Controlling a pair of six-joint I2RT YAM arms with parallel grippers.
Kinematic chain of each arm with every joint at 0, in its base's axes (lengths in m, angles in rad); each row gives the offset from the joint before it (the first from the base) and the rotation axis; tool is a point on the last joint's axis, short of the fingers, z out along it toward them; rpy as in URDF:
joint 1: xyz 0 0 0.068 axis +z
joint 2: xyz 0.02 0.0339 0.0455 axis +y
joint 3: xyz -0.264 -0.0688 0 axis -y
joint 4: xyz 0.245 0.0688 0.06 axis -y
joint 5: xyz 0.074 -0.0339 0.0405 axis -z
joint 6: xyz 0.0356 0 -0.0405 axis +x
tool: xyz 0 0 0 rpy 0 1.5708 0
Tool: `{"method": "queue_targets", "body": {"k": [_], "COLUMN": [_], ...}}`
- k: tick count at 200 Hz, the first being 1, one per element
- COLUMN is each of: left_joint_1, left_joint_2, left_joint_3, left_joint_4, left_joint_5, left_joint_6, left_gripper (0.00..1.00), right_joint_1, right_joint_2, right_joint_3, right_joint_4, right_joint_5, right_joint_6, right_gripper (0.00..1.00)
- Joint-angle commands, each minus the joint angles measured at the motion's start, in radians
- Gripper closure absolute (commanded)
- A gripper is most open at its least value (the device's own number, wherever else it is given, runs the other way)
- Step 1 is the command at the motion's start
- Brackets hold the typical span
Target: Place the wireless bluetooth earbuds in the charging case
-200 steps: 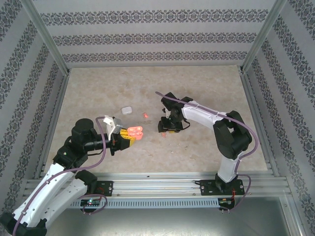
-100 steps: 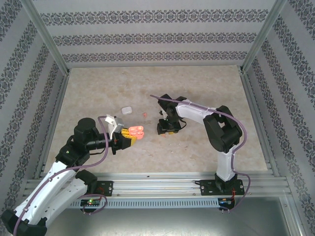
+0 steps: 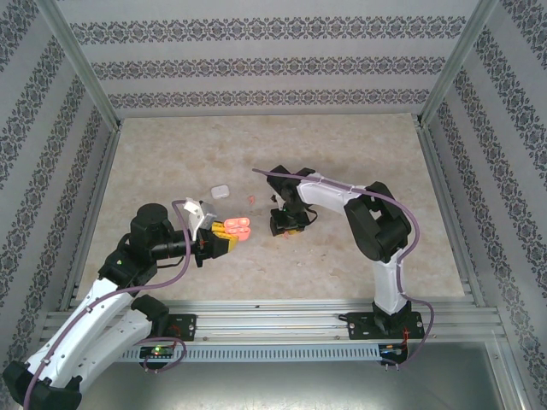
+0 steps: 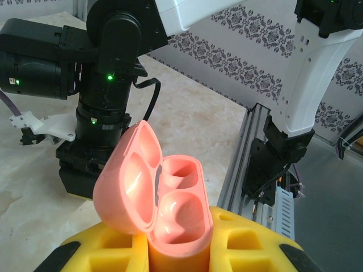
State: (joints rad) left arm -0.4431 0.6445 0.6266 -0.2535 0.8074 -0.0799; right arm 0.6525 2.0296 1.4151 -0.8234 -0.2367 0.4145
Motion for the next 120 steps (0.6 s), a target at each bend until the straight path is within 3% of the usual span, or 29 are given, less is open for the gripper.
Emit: {"method": "queue_targets", "body": {"k": [1,52,120], "left_joint_1": [0.007,0.007,0.006], "left_joint_2": [-0.006,-0.017,-0.023], "left_joint_3": [-0.01,-0.019,-0.062], "left_joint_4": [0.019,0.017,0.126], "left_joint_5": [0.001,-0.005,-0.013], "left_joint_6": [0.006,0.008,-0.015], "left_gripper": [0.96,0.96,0.97], "right_joint_1": [0.024,0.032,0.033], "right_joint_2": [0.035,0.003,-0.189], "right_joint_3": [0.016,0.004,-0.104], "right_joint_4": [-0.024,-0.032,0.081], "right_joint_5": [0.011,0.035,0.085], "right_joint_6": [-0.01,0.016,0.117], "right_gripper": [0.62,0.74,0.78]}}
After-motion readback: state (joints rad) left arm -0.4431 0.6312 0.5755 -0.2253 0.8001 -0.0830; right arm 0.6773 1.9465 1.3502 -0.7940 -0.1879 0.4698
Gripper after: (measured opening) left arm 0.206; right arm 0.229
